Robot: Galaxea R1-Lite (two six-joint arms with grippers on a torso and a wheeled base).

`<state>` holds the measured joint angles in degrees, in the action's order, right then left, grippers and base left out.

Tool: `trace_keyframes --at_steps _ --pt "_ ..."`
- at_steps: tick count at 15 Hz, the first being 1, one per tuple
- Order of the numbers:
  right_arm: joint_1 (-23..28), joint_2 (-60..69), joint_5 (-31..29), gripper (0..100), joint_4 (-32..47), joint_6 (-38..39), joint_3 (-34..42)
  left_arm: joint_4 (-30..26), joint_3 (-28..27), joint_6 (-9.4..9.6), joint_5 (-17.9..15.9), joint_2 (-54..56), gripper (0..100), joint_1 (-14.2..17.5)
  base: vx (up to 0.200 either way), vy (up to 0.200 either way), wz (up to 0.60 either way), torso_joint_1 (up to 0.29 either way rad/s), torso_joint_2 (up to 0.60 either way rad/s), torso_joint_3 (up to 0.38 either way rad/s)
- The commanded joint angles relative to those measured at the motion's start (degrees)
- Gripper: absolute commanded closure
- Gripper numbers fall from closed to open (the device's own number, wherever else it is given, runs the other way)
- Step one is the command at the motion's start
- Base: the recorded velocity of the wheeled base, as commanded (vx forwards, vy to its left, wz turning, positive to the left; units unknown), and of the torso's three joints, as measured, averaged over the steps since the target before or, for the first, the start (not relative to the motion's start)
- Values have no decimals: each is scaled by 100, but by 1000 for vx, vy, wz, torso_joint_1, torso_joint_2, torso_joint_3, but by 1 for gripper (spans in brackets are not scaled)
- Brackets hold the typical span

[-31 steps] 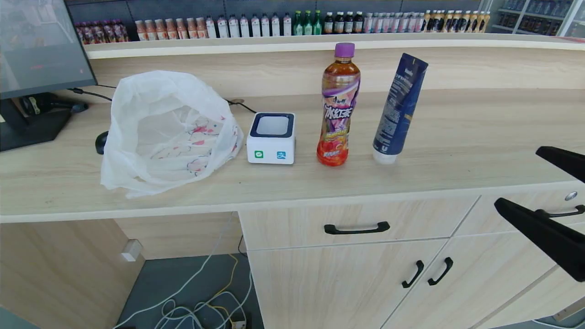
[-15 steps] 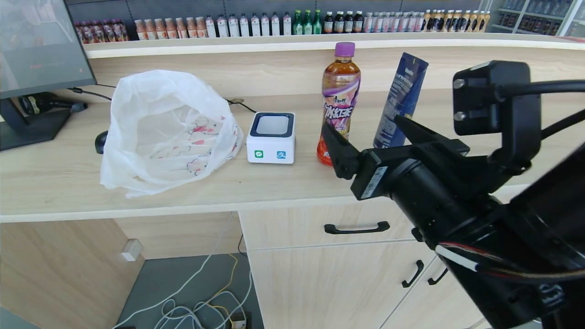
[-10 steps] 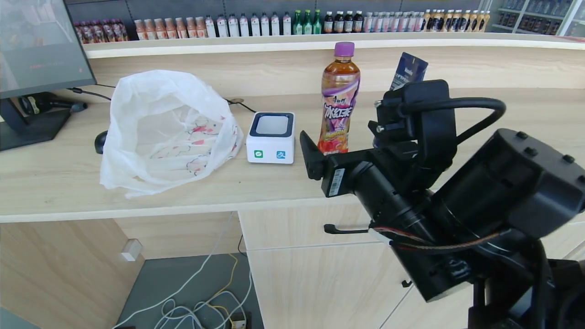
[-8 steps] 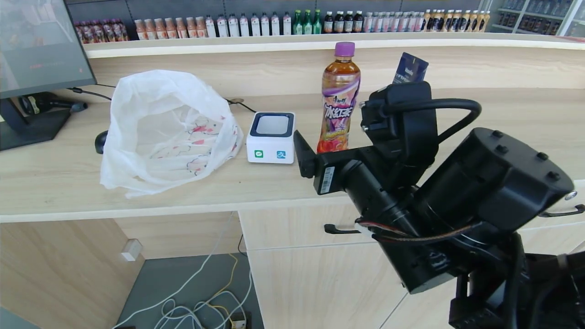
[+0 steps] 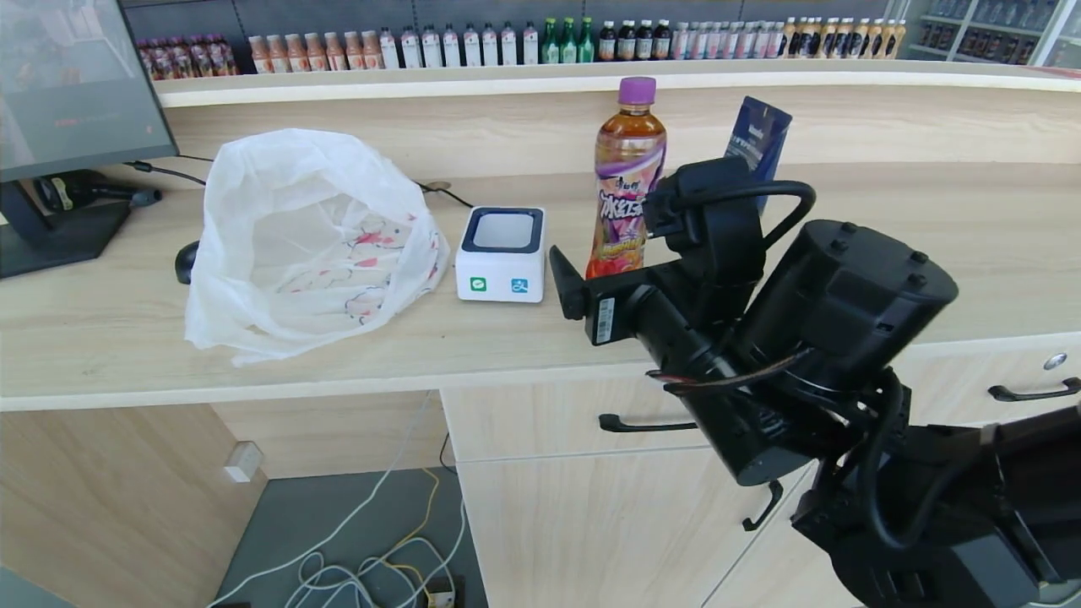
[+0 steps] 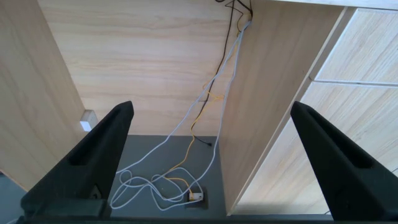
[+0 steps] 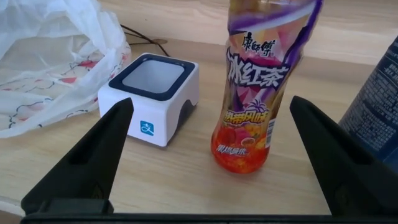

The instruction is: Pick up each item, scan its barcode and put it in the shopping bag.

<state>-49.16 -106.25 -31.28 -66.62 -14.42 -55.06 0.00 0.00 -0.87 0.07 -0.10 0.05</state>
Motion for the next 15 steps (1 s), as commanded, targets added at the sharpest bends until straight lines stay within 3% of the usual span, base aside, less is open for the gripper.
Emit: trace_keyframes --at_steps 1,6,15 --pt "135 26 34 0 114 1 -224 0 0 -1 1 1 0 4 0 0 0 0 0 0" --pt "434 17 193 0 914 115 -769 0 0 -1 1 -8 0 4 0 0 0 0 0 0" --pt "575 -203 342 0 1283 335 -1138 0 0 -1 1 -8 0 4 0 0 0 0 0 0"
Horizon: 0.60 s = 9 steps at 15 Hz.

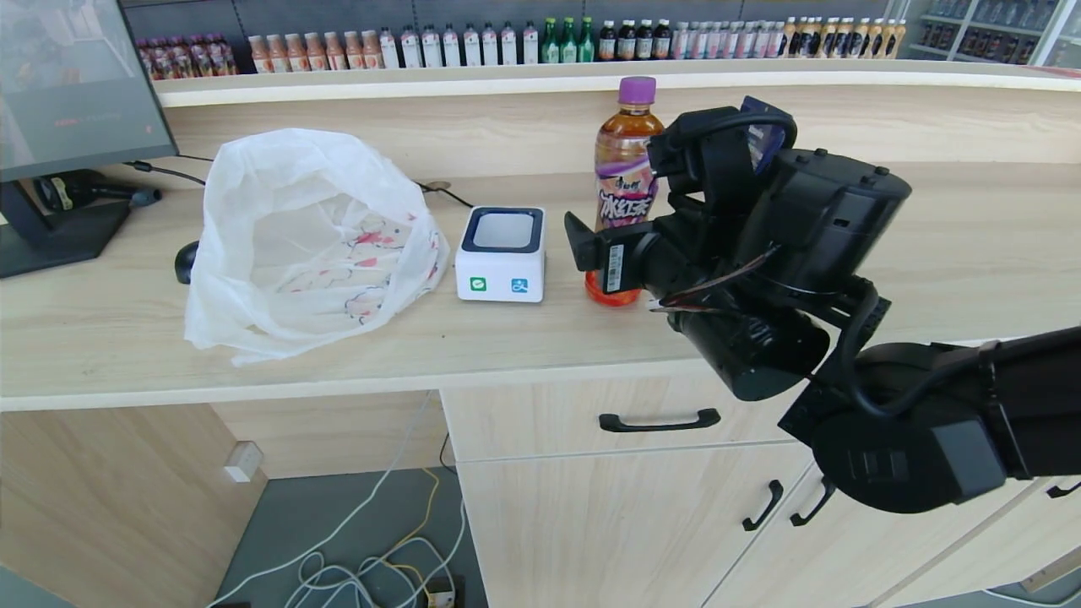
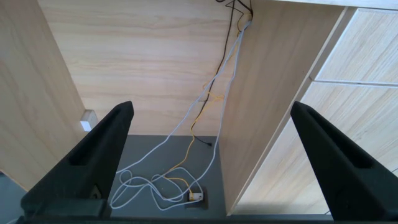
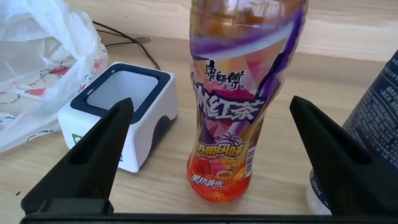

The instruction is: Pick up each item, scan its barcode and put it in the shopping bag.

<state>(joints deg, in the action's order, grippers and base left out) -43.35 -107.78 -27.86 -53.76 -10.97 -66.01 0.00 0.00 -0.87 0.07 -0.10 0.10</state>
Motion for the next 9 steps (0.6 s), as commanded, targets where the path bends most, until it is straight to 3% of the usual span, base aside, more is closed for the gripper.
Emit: trace_keyframes --at_steps 1,9 --pt "81 -130 -1 0 -3 34 -78 0 0 -1 1 1 0 -1 0 0 0 0 0 0" --pt "274 -631 8 0 85 139 -518 0 0 -1 1 1 0 -1 0 0 0 0 0 0"
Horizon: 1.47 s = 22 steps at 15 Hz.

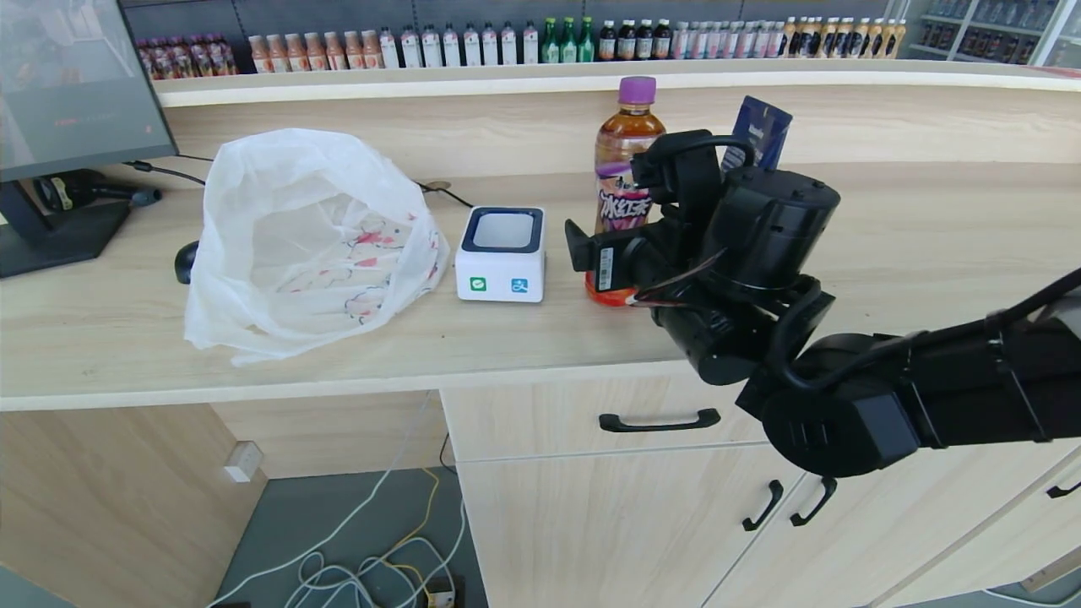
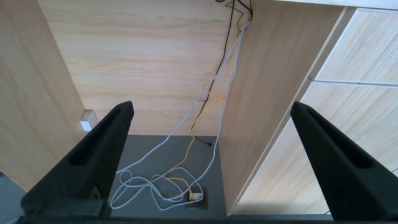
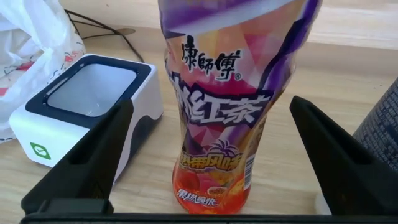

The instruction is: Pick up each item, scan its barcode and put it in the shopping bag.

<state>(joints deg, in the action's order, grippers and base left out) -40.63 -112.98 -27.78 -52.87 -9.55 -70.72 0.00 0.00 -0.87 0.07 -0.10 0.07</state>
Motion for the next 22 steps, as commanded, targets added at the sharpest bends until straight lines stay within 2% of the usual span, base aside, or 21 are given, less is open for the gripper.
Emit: trace_keyframes --at_steps 1,9,14,22 --pt "11 -163 1 0 -4 32 -91 0 0 -1 1 1 0 1 0 0 0 0 0 0" --pt "266 -453 27 0 14 49 -320 0 0 -1 1 1 0 1 0 0 0 0 0 0" --pt "442 -576 273 0 40 49 -601 0 0 -1 1 1 0 1 0 0 0 0 0 0" --pt "407 -611 300 0 189 49 -847 0 0 -1 1 1 0 1 0 0 0 0 0 0"
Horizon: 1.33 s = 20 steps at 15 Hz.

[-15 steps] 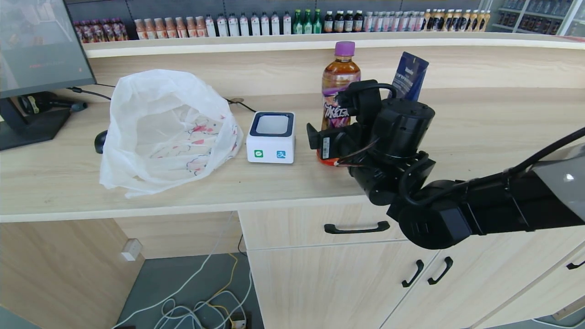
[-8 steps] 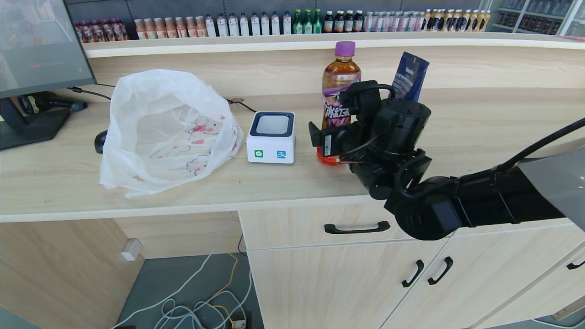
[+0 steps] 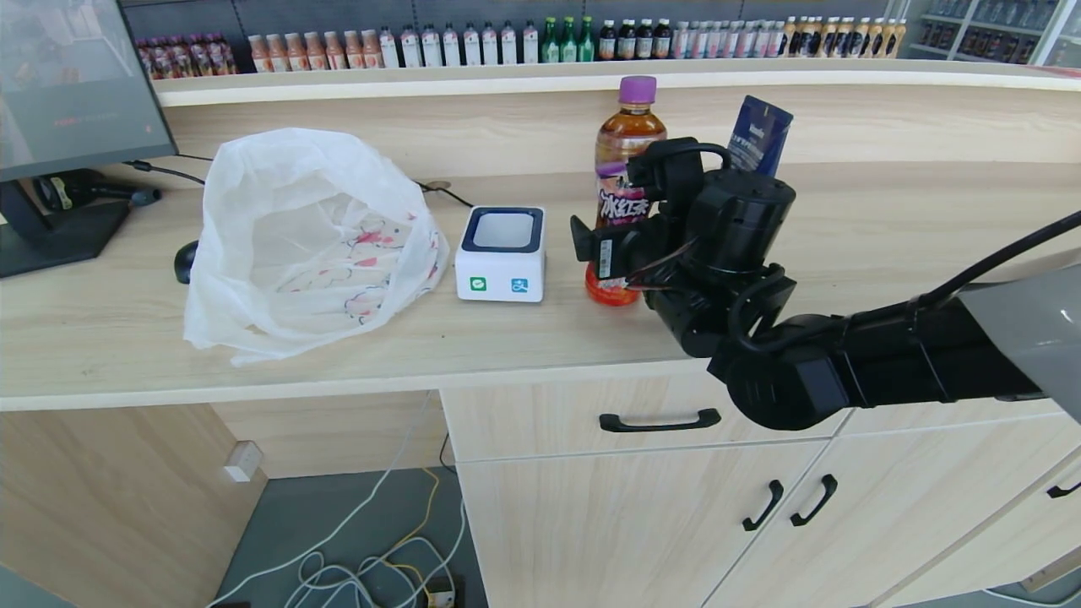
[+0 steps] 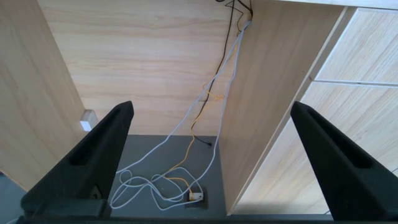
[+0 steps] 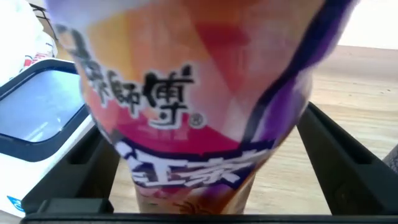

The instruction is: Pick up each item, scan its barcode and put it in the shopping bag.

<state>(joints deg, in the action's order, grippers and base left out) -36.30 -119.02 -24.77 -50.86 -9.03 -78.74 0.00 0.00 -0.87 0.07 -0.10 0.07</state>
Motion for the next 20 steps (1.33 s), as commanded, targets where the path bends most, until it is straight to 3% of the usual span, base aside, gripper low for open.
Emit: trace_keyframes --at_steps 1,4,5,20 --pt "-26 -8 -1 0 -12 -2 -71 0 0 -1 1 1 0 1 0 0 0 0 0 0" --pt "-26 -8 -1 0 -12 -2 -107 0 0 -1 1 1 0 1 0 0 0 0 0 0" --pt "-26 -8 -10 100 -12 -11 -115 0 0 -1 1 1 0 1 0 0 0 0 0 0" --pt "-35 98 -28 100 -38 -2 -107 0 0 -1 1 1 0 1 0 0 0 0 0 0"
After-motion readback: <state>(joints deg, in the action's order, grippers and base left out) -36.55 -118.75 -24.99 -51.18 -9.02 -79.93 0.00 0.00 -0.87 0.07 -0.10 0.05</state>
